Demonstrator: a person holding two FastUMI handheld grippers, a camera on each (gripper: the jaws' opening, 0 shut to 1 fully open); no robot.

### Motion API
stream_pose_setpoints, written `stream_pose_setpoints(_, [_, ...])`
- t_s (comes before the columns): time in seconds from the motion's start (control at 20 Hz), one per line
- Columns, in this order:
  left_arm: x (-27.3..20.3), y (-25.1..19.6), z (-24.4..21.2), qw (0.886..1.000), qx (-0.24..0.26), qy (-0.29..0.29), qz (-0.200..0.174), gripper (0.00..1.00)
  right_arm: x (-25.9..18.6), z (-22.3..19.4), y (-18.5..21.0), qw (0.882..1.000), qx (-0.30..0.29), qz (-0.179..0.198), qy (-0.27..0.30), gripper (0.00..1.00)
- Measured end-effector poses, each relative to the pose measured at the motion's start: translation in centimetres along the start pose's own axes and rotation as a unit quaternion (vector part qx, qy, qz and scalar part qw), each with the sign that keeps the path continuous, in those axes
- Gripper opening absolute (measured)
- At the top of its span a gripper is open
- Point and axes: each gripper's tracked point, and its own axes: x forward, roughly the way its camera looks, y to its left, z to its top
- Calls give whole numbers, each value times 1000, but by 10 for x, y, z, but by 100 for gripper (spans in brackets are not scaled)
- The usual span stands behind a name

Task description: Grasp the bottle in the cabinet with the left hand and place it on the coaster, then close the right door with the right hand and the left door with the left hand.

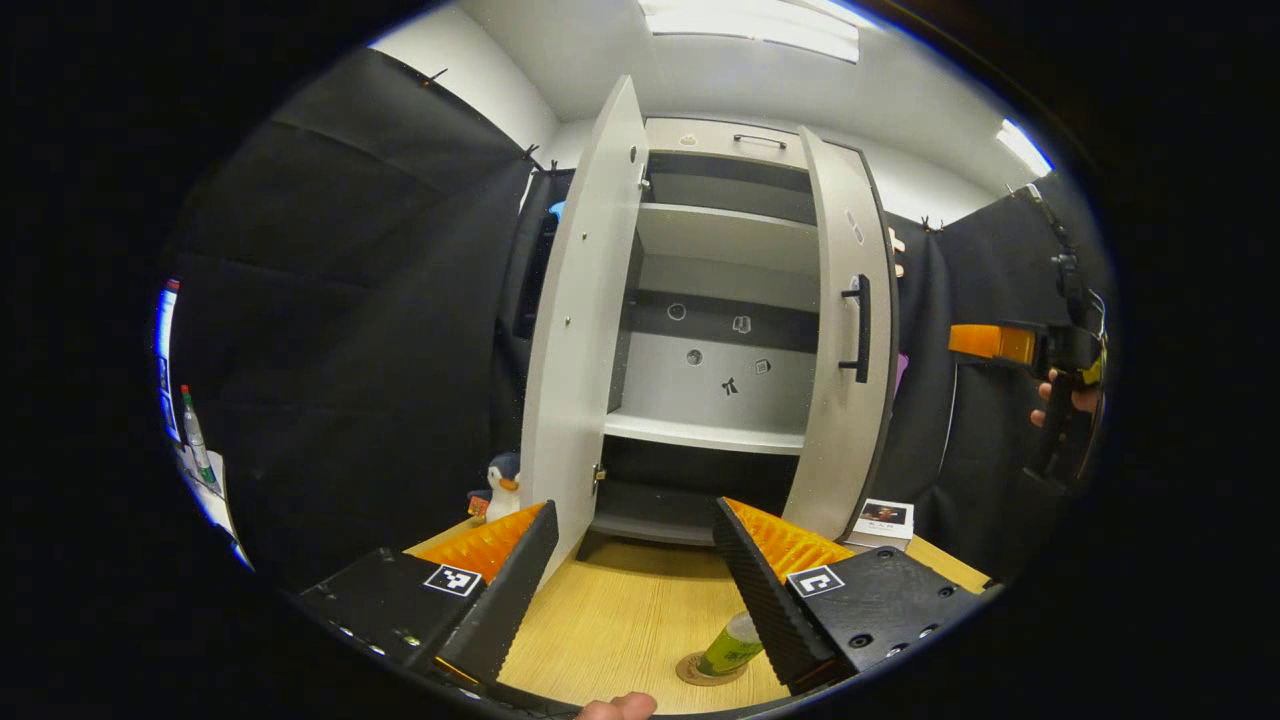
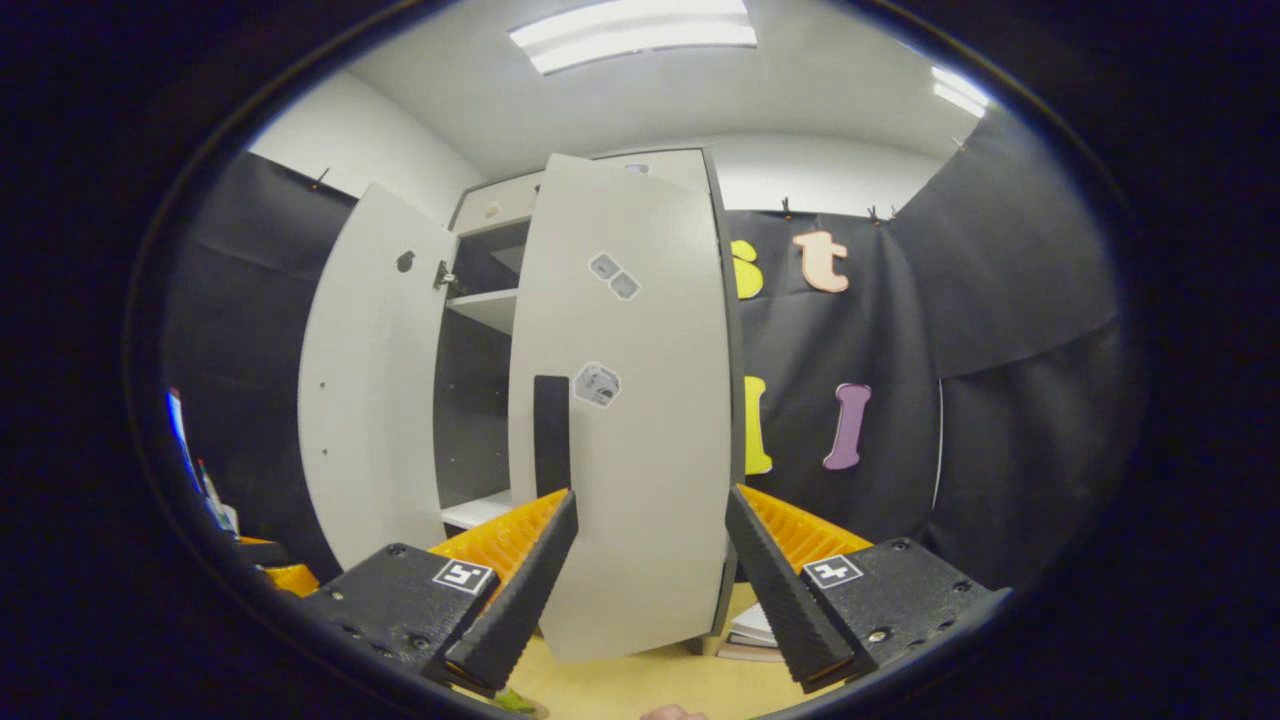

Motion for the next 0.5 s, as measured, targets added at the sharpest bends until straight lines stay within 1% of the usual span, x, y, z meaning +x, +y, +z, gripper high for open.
stream_pose_setpoints(0.25, [4,-18,5,1000,3,0,-20,95,-41,-45,-8,999,24,-26,22,98])
stream_pose_setpoints(0.3, [5,-20,4,1000,5,-1,-22,95,-49,-56,-9,999,31,-31,28,93])
stream_pose_setpoints(0.35, [5,-22,4,1000,7,0,-23,91,-56,-68,-11,998,37,-37,35,93])
stream_pose_setpoints(0.4, [5,-24,3,1000,7,1,-26,90,-62,-81,-14,997,44,-44,45,98])
stream_pose_setpoints(0.45, [6,-26,3,1000,5,2,-28,95,-67,-92,-16,996,49,-51,54,98])
stream_pose_setpoints(0.5, [5,-26,2,1000,3,4,-28,95,-71,-100,-19,995,53,-56,60,98])
